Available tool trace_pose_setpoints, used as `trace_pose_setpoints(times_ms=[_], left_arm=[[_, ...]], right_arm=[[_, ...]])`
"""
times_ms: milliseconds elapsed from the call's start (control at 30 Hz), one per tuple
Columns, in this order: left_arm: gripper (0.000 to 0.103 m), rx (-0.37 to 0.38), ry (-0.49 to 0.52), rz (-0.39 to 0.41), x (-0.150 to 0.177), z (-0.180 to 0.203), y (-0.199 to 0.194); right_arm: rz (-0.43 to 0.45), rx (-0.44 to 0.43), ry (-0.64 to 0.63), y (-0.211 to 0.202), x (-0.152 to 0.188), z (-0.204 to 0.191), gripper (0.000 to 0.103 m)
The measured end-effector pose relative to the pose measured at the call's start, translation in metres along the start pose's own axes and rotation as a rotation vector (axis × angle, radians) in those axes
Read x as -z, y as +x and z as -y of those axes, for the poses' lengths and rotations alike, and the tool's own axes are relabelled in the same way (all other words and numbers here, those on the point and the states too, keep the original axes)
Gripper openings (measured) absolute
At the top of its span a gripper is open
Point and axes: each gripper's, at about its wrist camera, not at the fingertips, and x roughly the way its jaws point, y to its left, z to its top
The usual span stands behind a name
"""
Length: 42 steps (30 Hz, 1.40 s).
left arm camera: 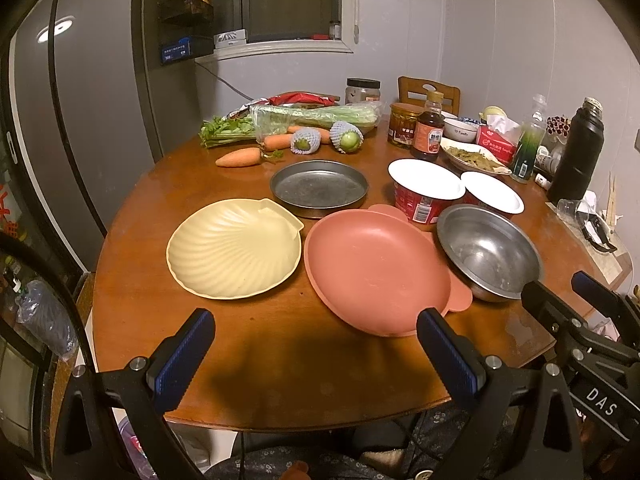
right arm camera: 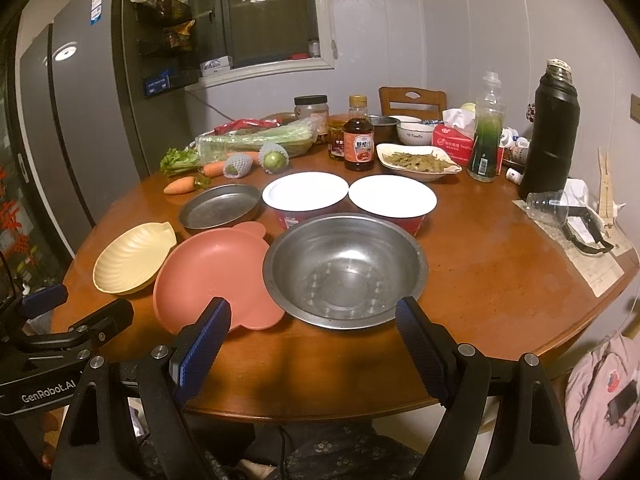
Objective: Organize plates and bowls
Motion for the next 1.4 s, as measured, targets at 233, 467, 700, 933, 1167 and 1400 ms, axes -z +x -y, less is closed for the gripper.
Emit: trace_pose_setpoints(times_ms=[233, 467, 700, 933, 1167, 1400], left_arm=[[0.102, -0.006, -0.002, -0.003, 0.001, 0.001, -0.001], [0.102, -0.011, 0.004, -0.006, -0.001, 0.003, 0.001], [0.102, -0.011, 0.005, -0.005, -0.002, 0.001, 0.002], [0.102, -0.008, 0.000, 0.001, -0.004, 0.000, 0.001], [0.102, -0.001, -0.009, 0.007, -0.006, -0.006, 0.002], [0.102, -0.025, -0.061, 0.021, -0.007, -0.033, -0.001]], right_arm=[[-0.003, -0.005, -0.005, 0.001, 0.000, -0.001, 0.085], [0.006, -0.013, -0.011, 0.000, 0.000, -0.002, 0.085], [0.013, -0.015, -0.010, -0.001, -0.001, -0.001, 0.085], [0.032, -0.034, 0.003, -0.003, -0.005, 0.002, 0.085], [0.059, -0.068, 0.005, -0.006, -0.012, 0.002, 0.085], [0.077, -0.109, -0.047, -0.001, -0.029, -0.015, 0.085]])
